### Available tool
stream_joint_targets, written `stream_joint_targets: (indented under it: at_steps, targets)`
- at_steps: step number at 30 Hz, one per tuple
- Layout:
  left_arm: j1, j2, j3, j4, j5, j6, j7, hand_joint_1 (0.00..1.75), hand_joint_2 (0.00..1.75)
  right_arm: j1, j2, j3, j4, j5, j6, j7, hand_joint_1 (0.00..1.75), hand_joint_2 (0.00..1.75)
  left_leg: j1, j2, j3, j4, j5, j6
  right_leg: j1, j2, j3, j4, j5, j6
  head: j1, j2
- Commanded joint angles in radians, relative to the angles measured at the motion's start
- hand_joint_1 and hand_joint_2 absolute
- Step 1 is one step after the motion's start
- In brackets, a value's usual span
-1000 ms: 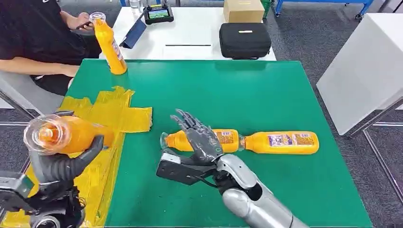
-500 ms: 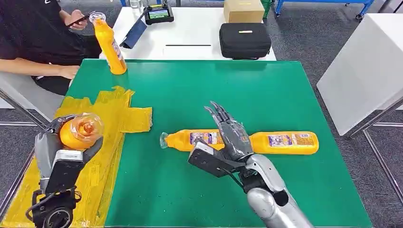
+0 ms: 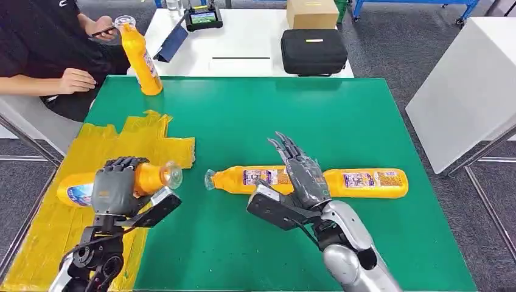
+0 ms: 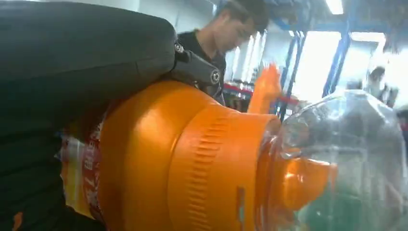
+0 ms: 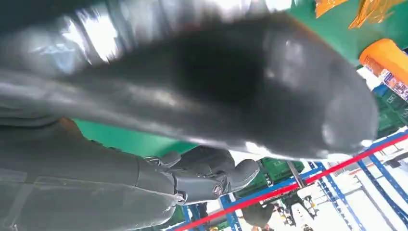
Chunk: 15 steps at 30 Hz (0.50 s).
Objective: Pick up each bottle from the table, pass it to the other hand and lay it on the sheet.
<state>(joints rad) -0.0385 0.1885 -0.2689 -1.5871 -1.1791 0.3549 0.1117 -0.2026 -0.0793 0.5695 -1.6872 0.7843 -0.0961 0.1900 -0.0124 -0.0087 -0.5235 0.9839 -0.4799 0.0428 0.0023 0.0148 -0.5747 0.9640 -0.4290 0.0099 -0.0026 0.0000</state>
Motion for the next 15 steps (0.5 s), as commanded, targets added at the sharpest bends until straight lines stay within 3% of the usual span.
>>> stream_joint_targets:
  at_steps: [1, 2, 3, 4, 5, 7, 15]
  targets:
    - [-0.069, 0.06, -0.228, 0.291, -0.057, -0.16, 0.065, 1.75, 1.75, 0.022, -0.015, -0.041, 0.017, 0.002, 0.008, -0.002, 0.0, 0.0, 0.0, -0.002, 0.007, -0.003, 0.0, -0.004, -0.001, -0.004, 0.007, -0.002, -0.001, 0.001, 0.001, 0.0]
    - [-0.073, 0.064, -0.239, 0.301, -0.048, -0.171, 0.065, 1.75, 1.75, 0.025, -0.016, -0.045, 0.018, 0.004, 0.009, -0.001, 0.0, 0.0, 0.0, -0.002, 0.004, -0.002, 0.0, -0.002, 0.0, -0.003, 0.005, -0.002, -0.001, 0.001, 0.0, 0.0]
    - [-0.084, 0.065, -0.251, 0.322, -0.024, -0.202, 0.067, 1.59, 1.75, 0.032, -0.017, -0.052, 0.018, 0.006, 0.008, -0.001, 0.0, 0.0, 0.0, -0.002, 0.005, -0.002, 0.0, -0.003, 0.0, -0.004, 0.006, -0.002, -0.001, 0.001, 0.0, 0.0]
    - [-0.095, 0.068, -0.258, 0.338, -0.022, -0.236, 0.097, 0.0, 1.75, 0.035, -0.019, -0.055, 0.017, 0.009, 0.01, -0.002, 0.0, 0.0, 0.0, -0.002, 0.003, -0.002, 0.0, -0.002, 0.0, -0.003, 0.004, -0.002, -0.001, 0.001, 0.0, 0.0]
    - [-0.1, 0.068, -0.263, 0.339, -0.04, -0.272, 0.141, 0.0, 0.0, 0.036, -0.019, -0.058, 0.016, 0.011, 0.01, -0.002, 0.0, 0.0, 0.0, -0.003, 0.004, -0.002, 0.0, -0.003, 0.0, -0.005, 0.004, -0.001, -0.001, 0.001, 0.001, 0.0]
    - [-0.113, 0.071, -0.27, 0.354, -0.015, -0.36, 0.149, 0.0, 0.0, 0.033, -0.027, -0.059, 0.02, 0.012, 0.009, -0.001, 0.0, 0.0, 0.0, -0.003, 0.003, -0.001, 0.0, -0.003, 0.0, -0.004, 0.004, -0.001, -0.001, 0.0, 0.001, 0.0]
    - [-0.13, 0.076, -0.274, 0.361, 0.01, -0.375, 0.151, 0.0, 0.0, 0.06, -0.053, -0.085, 0.0, 0.043, 0.0, 0.027, 0.0, 0.0, 0.0, -0.002, 0.006, -0.001, 0.0, -0.003, 0.0, -0.003, 0.007, -0.001, 0.0, 0.0, 0.0, 0.0]
